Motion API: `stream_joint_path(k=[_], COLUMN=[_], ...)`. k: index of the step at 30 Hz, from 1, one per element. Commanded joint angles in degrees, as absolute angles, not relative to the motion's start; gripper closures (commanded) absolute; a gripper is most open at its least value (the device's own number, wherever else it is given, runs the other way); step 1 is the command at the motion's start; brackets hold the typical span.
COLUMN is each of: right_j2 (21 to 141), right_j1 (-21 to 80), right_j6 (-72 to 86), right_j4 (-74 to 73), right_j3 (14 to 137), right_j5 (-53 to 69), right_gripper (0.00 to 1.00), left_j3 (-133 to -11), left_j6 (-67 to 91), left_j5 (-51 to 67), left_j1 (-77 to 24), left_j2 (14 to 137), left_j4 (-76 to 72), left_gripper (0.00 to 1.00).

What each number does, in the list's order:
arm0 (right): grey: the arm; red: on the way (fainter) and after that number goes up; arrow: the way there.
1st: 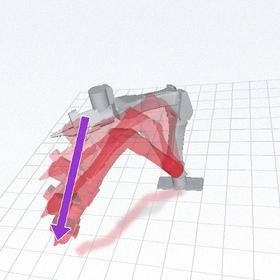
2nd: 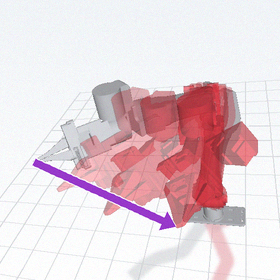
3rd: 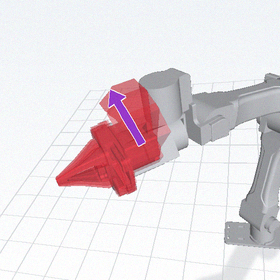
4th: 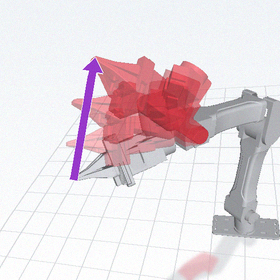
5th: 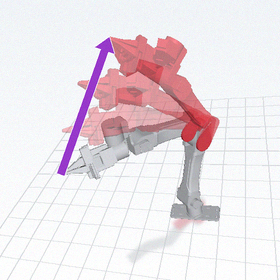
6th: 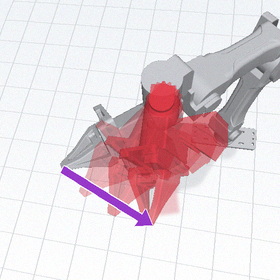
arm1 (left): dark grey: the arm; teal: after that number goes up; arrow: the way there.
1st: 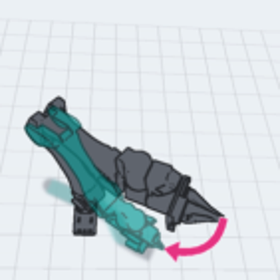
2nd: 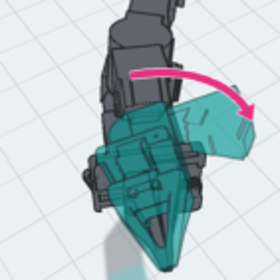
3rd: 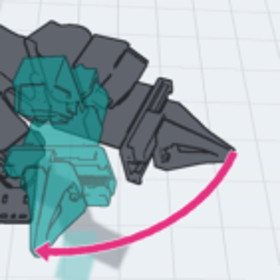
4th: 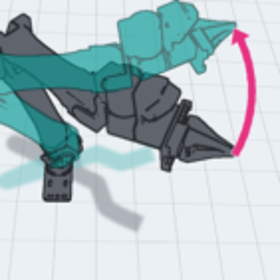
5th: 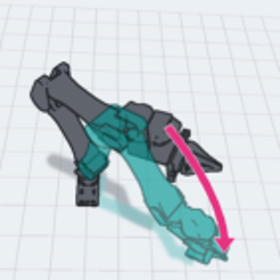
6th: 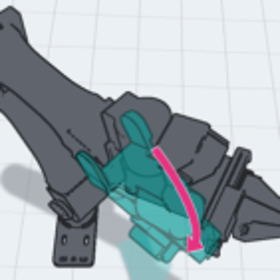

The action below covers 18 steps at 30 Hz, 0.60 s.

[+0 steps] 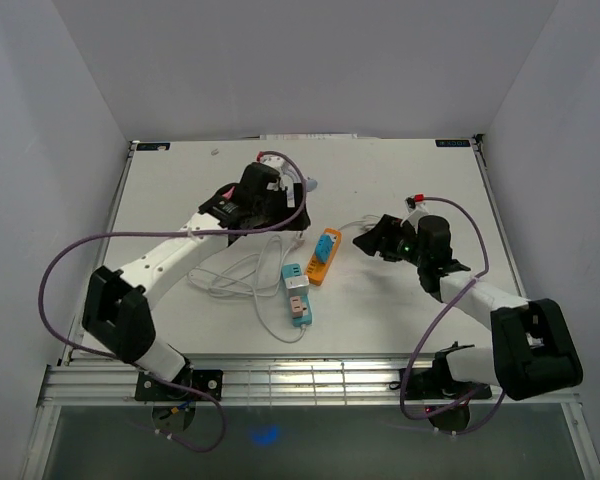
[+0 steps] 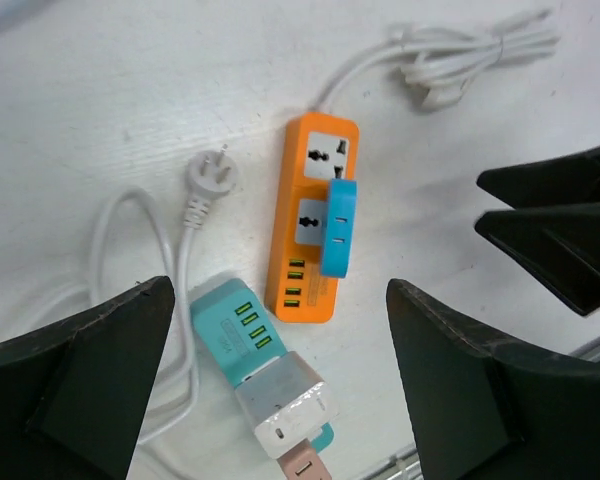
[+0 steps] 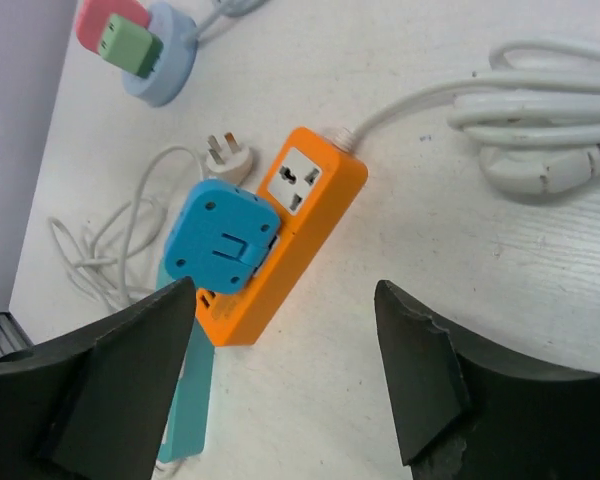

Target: Insert the plug

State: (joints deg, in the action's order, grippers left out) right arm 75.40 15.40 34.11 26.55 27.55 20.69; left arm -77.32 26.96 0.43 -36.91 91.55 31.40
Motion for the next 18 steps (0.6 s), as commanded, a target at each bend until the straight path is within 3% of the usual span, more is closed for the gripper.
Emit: stream_joint_path(k=[1,3,4,9,18], right_j2=[68.8,65.1,63.8,53.3,39.3], right_j1=[15.1,15.2,15.2,15.2,15.2], right_j6=[30.4,28.8,28.4,24.3,17.9], right_j4=[22.7,18.5,16.1,3.8,-5.0], right_j3=[28.6,29.1,29.8,33.8,37.6], right_j5=[16.9,14.9,13.5,7.9,3.2], right_gripper=[0.2,0.05,0.02,0.1,0.1], left_j3=[-69.9,-65.9,-64.6,-57.7,-49.3], left_j6=[28.6,29.2,29.4,30.4,29.9], left_j5=[-3.2,-4.4,-6.4,-11.3,-20.1], left_j1=[-34.8,-33.6,-33.4,-33.0,-32.7], left_j2=[81.5,75.6,73.8,60.9,40.5], left_j4=[22.7,21.3,20.8,19.3,23.3], left_gripper=[0.02,0.02,0.02,0.02,0.02])
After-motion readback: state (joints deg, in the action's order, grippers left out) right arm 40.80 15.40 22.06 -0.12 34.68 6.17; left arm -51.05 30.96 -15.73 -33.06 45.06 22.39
